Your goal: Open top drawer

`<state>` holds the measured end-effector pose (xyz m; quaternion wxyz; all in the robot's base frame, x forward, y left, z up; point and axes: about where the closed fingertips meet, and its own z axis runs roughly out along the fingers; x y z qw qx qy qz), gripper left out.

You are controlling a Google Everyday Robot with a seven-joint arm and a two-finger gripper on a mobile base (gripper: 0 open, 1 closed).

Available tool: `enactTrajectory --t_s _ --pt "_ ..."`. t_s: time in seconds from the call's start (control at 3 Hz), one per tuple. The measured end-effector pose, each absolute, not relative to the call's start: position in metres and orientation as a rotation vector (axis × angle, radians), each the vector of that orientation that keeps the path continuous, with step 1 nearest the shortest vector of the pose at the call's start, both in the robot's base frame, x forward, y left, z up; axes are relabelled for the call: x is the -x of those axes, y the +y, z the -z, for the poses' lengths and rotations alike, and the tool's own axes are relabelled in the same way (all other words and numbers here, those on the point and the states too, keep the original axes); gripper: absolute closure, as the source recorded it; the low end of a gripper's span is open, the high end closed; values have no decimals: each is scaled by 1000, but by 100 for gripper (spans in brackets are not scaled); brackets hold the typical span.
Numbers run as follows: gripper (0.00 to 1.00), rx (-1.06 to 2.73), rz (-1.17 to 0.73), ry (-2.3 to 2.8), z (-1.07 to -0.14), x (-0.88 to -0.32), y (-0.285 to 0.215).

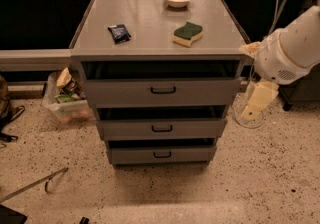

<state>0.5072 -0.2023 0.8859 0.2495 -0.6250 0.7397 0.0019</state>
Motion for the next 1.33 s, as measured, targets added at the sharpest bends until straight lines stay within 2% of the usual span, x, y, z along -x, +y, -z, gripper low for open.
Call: enactTrajectory --t_s 0.33,0.67,1.33 --pt "0 1673 -28 1931 -846 -552 -181" --pt "0 1677 -29 1915 -844 -553 -178" --pt "0 1729 -161 1724 -788 -598 -126"
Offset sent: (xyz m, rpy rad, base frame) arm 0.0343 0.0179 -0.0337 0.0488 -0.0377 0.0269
